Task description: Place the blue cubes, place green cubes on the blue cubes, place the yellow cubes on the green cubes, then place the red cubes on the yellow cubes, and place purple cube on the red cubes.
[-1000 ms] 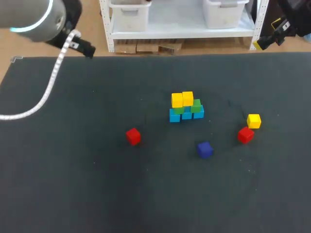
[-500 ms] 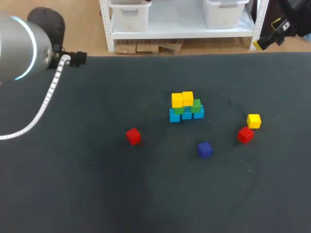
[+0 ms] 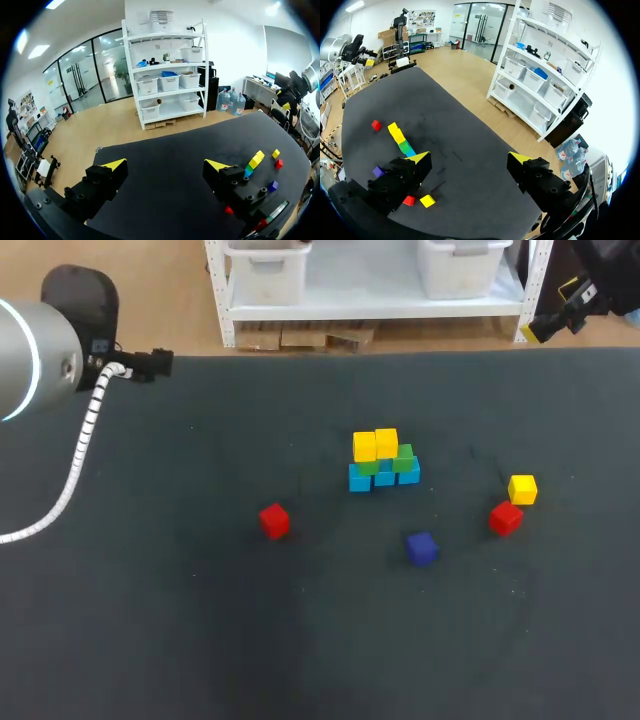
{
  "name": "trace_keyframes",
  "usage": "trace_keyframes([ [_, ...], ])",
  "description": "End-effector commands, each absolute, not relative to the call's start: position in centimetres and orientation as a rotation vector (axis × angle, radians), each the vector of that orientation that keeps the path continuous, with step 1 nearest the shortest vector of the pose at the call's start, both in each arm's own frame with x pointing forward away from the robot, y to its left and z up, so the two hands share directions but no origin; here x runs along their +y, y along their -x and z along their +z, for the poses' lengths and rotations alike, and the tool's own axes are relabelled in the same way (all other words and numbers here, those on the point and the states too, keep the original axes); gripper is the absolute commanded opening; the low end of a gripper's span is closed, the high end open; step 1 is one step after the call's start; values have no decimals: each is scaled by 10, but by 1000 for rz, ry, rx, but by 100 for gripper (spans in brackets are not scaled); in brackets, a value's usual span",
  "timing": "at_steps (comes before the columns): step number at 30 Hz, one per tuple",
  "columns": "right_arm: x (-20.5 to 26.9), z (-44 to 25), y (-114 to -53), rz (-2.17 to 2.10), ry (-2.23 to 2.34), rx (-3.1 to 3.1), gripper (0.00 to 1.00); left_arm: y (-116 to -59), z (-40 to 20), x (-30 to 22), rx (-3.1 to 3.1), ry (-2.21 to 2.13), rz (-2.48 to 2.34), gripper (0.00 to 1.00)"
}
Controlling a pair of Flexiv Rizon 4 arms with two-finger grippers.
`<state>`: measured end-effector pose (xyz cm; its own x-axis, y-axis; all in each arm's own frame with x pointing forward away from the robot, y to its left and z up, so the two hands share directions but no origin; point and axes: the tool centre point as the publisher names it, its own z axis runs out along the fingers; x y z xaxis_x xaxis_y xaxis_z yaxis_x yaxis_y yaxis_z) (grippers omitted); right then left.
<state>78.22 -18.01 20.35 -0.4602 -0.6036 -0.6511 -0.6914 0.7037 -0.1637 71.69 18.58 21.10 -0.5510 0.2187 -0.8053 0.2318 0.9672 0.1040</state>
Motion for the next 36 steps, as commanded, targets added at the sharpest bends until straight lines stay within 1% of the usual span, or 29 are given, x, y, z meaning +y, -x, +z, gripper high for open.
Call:
trace_keyframes([
  [1, -180, 204, -782, 158, 981, 2204, 100, -718, 212, 188, 2175, -323, -29, 100],
  [12, -181, 210, -786, 112, 1004, 2214, 100, -718, 212, 188, 2175, -323, -29, 100],
  [18, -168, 209, -788, 105, 1091, 2262, 100, -718, 212, 188, 2175, -323, -29, 100],
  [22, -153, 196, -774, 11, 1279, 2302, 100, -718, 212, 188, 2175, -323, -29, 100],
  [26, -152, 168, -755, -55, 1503, 2291, 100, -718, 212, 188, 2175, -323, -29, 100],
  [30, -163, 141, -734, -10, 1741, 2198, 100, -718, 212, 188, 2175, -323, -29, 100],
  [36, -183, 116, -708, 123, 1965, 2124, 100, -718, 212, 188, 2175, -323, -29, 100],
])
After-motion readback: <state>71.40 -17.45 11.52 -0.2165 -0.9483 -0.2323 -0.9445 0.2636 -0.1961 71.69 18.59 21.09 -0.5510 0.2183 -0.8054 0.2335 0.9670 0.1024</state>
